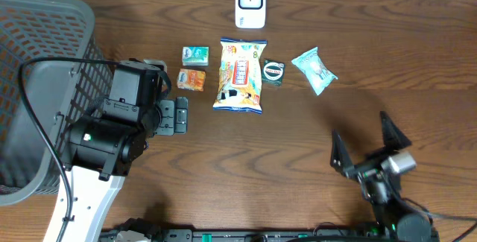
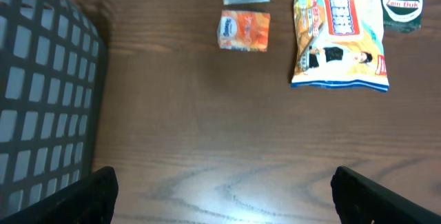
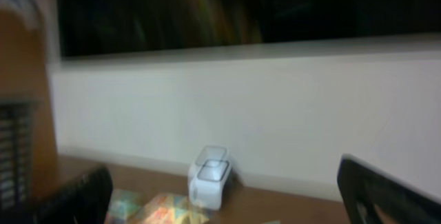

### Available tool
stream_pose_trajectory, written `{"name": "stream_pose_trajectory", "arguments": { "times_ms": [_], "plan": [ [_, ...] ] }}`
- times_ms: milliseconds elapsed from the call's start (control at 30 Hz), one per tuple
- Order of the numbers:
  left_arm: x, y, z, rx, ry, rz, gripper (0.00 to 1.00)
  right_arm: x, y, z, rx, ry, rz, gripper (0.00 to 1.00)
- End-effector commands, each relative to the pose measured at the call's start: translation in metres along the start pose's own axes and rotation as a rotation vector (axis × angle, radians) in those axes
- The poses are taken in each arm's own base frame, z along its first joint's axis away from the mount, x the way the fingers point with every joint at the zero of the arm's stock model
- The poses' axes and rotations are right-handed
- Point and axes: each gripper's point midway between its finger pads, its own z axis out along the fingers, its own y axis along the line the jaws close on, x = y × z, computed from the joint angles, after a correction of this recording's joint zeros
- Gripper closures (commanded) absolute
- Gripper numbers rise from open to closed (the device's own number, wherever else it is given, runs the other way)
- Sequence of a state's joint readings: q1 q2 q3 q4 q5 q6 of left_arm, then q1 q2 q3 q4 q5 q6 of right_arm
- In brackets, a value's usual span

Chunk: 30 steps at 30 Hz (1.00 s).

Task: Scan the item barcode
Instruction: 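Raise the right arm and reach toward the mint-green wipes packet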

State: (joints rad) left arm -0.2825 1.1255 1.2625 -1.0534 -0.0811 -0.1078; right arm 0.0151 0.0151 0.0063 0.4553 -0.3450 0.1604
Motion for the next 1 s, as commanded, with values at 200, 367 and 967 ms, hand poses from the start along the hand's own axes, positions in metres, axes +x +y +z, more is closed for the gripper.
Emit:
{"name": "stream_pose_trajectory", "arguments": {
  "times_ms": [200, 367, 967],
  "plan": [
    [-0.003, 0.001, -0.002, -0.005, -0.006, 0.001, 0.02, -0.115, 0.003, -0.027, 0.052, -0.474, -0.090, 0.01],
    [-0.003, 0.001, -0.002, -0.005, -0.006, 0.001, 0.02, -0.155, -0.002, -0.031, 0.110, -0.553, -0.096, 0.01],
    [-0.003, 0.001, -0.002, -0.005, -0.006, 0.001, 0.02, -0.147, -0.047, 0.152, 0.083, 0.032, -0.293, 0.00]
  ]
}}
